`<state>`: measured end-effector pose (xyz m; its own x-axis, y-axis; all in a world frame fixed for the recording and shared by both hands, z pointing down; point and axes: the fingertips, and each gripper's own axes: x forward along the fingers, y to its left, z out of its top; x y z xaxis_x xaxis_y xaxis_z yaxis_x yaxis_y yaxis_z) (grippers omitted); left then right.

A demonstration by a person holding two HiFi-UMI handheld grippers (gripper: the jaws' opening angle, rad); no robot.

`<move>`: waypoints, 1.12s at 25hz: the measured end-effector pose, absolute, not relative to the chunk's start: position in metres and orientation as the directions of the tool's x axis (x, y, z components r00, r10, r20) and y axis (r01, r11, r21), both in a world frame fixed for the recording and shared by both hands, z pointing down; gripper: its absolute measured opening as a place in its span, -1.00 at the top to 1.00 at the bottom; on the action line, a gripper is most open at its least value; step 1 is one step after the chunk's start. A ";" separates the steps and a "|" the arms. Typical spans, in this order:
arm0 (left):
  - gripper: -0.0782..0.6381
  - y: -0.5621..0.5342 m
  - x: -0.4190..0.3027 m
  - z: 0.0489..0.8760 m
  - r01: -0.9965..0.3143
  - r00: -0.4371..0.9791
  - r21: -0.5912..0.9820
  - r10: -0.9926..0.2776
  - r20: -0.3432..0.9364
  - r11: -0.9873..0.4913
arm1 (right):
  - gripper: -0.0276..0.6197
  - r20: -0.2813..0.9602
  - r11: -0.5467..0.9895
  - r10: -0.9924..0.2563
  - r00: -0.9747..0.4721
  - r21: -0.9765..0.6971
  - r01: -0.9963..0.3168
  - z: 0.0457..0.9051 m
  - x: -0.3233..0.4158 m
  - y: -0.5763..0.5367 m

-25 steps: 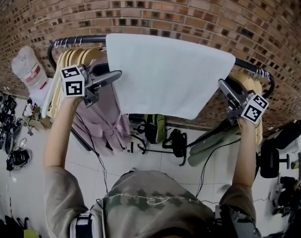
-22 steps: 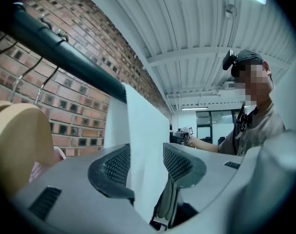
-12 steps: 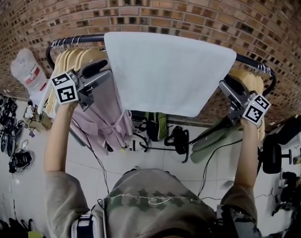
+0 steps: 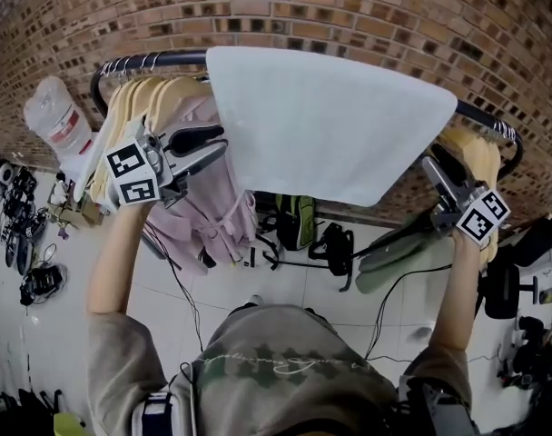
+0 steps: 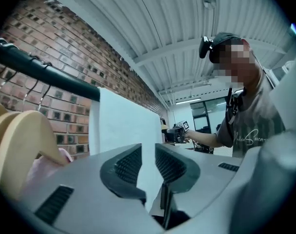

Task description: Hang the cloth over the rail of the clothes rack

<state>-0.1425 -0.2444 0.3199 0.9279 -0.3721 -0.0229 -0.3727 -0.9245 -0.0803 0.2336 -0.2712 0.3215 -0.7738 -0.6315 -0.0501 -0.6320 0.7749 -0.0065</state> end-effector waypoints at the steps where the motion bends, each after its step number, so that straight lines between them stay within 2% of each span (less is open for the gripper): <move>1: 0.62 -0.244 -0.139 0.323 -0.362 0.932 -0.085 -0.362 -0.014 -0.928 | 0.42 -0.053 0.774 -0.633 -0.772 -0.009 -0.634 0.322 0.232 -0.271; 2: 0.74 -0.244 -0.136 0.325 -0.355 0.935 -0.083 -0.356 -0.007 -0.931 | 0.42 -0.054 0.773 -0.633 -0.772 -0.010 -0.634 0.321 0.231 -0.271; 3: 0.76 -0.246 -0.133 0.328 -0.349 0.937 -0.074 -0.350 0.001 -0.934 | 0.42 -0.055 0.773 -0.634 -0.771 -0.011 -0.635 0.321 0.228 -0.270; 9: 0.76 -0.249 -0.124 0.335 -0.277 0.961 -0.024 -0.277 0.005 -0.961 | 0.42 -0.107 0.717 -0.693 -0.713 0.004 -0.697 0.304 0.221 -0.263; 15: 0.76 -0.263 -0.132 0.334 -0.251 0.966 0.050 -0.254 -0.058 -0.967 | 0.43 -0.092 0.743 -0.663 -0.743 0.040 -0.668 0.299 0.193 -0.249; 17: 0.76 -0.265 -0.132 0.340 -0.234 0.970 0.064 -0.237 -0.050 -0.970 | 0.85 -0.075 0.746 -0.657 -0.750 0.073 -0.661 0.301 0.181 -0.242; 23: 0.76 -0.260 -0.127 0.356 -0.182 0.983 0.011 -0.182 0.013 -0.983 | 0.88 -0.031 0.782 -0.617 -0.787 0.094 -0.617 0.316 0.145 -0.231; 28: 0.76 -0.257 -0.128 0.359 -0.177 0.984 0.016 -0.176 0.009 -0.984 | 0.88 -0.028 0.827 -0.560 -0.828 0.044 -0.561 0.330 0.112 -0.222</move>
